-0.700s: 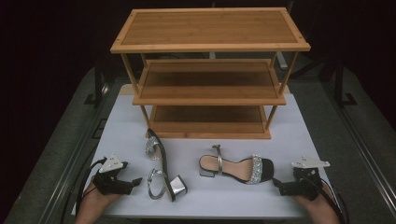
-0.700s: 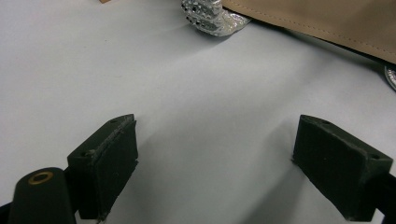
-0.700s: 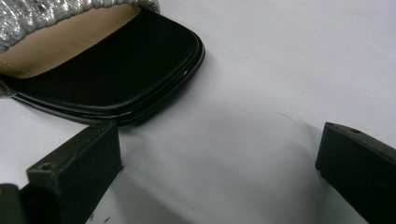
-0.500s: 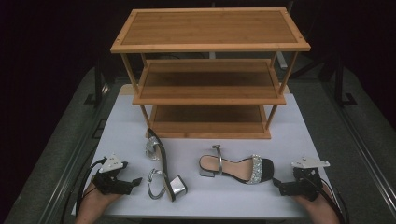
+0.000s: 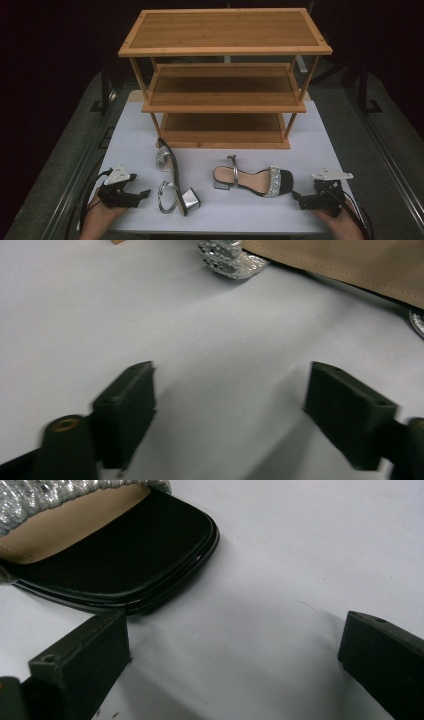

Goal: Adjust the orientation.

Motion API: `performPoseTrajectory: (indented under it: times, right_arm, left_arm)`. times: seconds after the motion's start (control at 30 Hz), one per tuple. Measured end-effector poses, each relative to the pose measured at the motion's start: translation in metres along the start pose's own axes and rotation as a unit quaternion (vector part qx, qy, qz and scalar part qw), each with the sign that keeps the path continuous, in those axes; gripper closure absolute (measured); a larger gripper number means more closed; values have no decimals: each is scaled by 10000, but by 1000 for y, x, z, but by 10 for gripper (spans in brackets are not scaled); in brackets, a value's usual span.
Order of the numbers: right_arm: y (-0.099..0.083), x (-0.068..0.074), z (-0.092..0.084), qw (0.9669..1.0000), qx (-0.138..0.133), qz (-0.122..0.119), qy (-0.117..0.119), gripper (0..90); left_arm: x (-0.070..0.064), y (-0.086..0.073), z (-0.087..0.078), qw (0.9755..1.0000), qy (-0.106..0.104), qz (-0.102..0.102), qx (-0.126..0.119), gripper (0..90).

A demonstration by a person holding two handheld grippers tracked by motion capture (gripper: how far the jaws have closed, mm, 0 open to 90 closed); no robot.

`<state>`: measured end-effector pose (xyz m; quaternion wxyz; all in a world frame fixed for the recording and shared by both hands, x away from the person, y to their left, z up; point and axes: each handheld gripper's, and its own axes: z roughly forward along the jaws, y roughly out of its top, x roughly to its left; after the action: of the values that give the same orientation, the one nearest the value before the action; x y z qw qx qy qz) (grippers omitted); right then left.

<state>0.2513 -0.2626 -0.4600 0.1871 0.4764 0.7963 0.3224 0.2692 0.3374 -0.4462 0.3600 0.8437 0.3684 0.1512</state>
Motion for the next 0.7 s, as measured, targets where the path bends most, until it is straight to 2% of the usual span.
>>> performPoseTrajectory:
  times: [0.03, 0.13, 0.17, 0.2, 0.27, 0.33, 0.43, 0.53, 0.7]
  right_arm:
    - [0, 0, 0, 10000, -1, -3, 1, 0]
    - [0, 0, 0, 10000, -11, -17, 0, 0]
    - [0, 0, 0, 10000, -13, -21, 0, 0]
    - [0, 0, 0, 10000, -18, -29, 0, 0]
    - [0, 0, 0, 10000, -18, -29, 1, 0]
    - [0, 0, 0, 10000, -9, -13, 0, 0]
    - [0, 0, 0, 10000, -10, -12, 1, 0]
    - [0, 0, 0, 10000, -9, -10, 2, 0]
    - [0, 0, 0, 10000, -7, -8, 3, 0]
  left_arm:
    - [0, 0, 0, 10000, 0, 0, 0, 230]
    - [2, 3, -6, 9997, -69, -131, -218, 271]
    - [2, 5, -8, 9995, -55, -109, -284, 291]
    - [2, 7, -10, 9995, -29, -90, -317, 349]
    - [3, 10, -13, 9992, -23, -63, -388, 361]
    - [4, 15, -15, 9988, -88, -75, -477, 422]
    - [8, 24, -18, 9976, -173, -66, -668, 466]
    - [9, 29, -17, 9972, -166, -50, -732, 466]
    - [12, 42, -11, 9967, -140, 105, -795, 462]
